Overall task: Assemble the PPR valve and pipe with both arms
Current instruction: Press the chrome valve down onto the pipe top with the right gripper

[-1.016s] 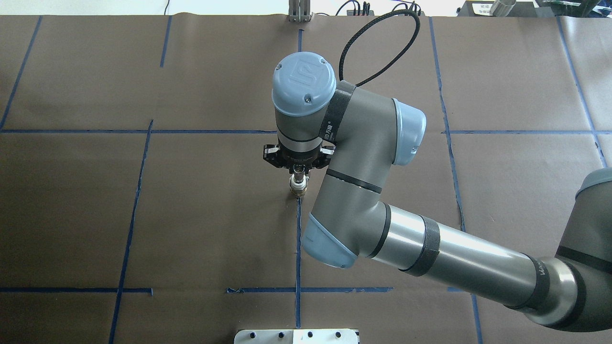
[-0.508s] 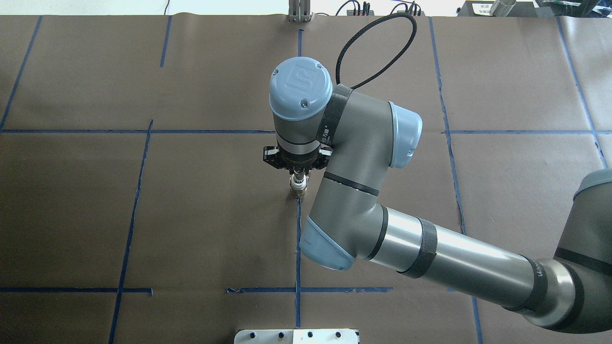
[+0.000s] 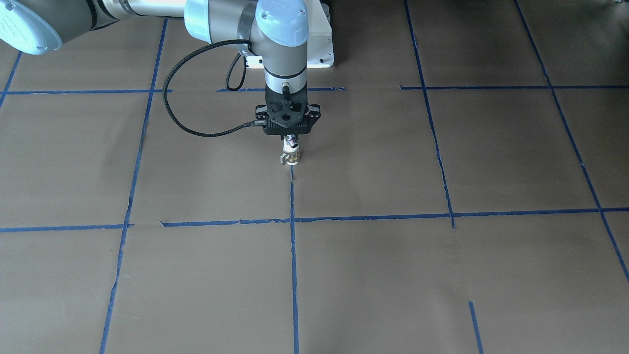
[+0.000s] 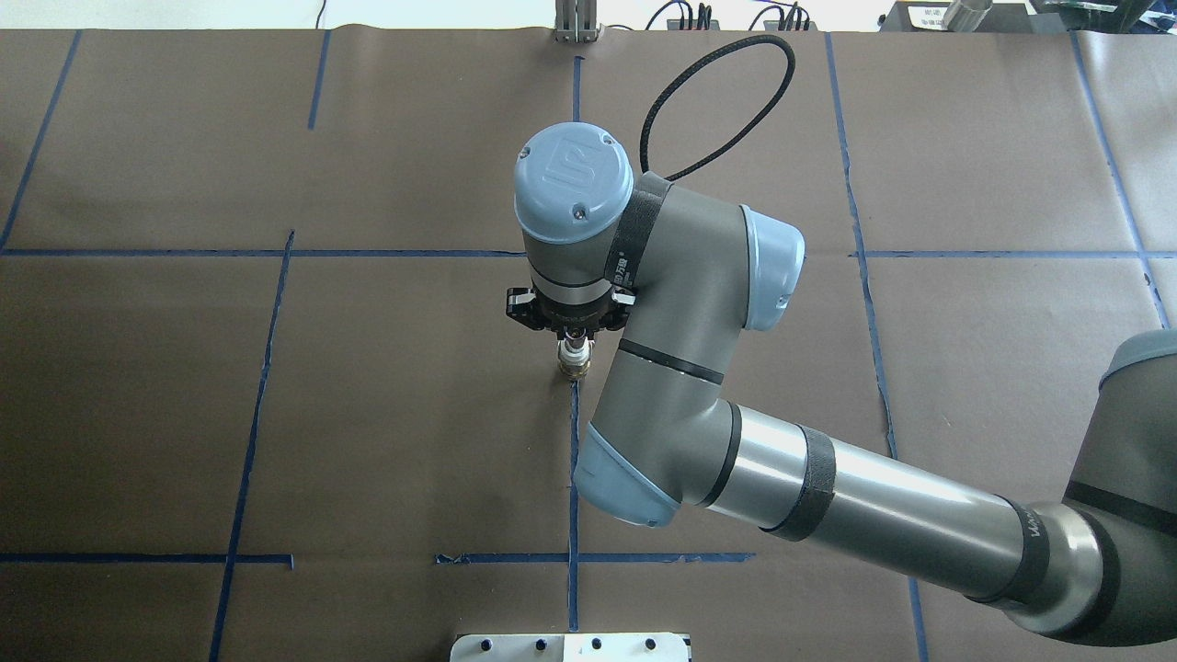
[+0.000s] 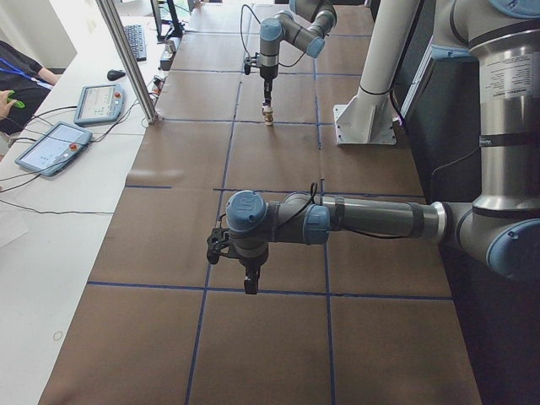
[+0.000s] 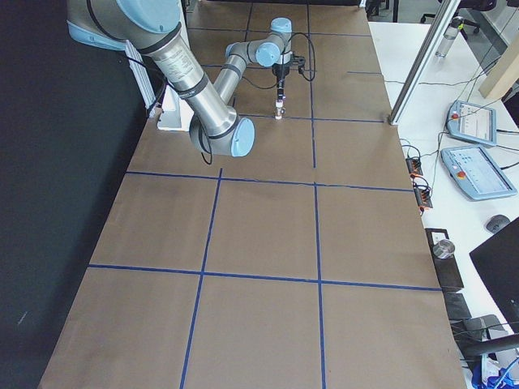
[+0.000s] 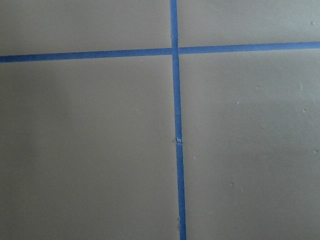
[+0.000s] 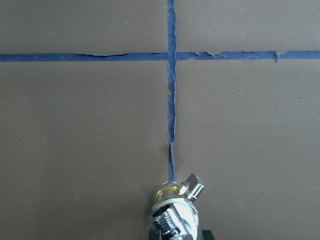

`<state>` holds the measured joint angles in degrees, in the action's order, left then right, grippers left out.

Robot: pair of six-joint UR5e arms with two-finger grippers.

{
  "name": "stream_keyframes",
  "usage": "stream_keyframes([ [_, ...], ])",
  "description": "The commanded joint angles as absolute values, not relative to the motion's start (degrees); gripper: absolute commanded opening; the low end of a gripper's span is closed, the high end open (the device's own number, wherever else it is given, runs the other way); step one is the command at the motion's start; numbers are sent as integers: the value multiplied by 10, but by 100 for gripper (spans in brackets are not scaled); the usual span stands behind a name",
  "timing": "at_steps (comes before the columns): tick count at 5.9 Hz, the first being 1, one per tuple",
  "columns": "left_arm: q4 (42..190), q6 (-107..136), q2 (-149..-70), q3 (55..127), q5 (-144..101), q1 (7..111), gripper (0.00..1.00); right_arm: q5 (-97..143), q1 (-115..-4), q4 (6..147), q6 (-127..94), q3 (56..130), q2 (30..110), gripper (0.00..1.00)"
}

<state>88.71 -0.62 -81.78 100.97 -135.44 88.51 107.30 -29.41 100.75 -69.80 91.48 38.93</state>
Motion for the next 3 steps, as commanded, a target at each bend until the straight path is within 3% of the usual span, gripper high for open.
stream_keyframes([
  [1, 887, -6, -818, 1010, -1354, 885, 100, 1072, -294, 1006, -712, 909, 388, 100],
  [3, 887, -6, -818, 1010, -1354, 885, 100, 1073, -295, 1006, -704, 912, 387, 100],
])
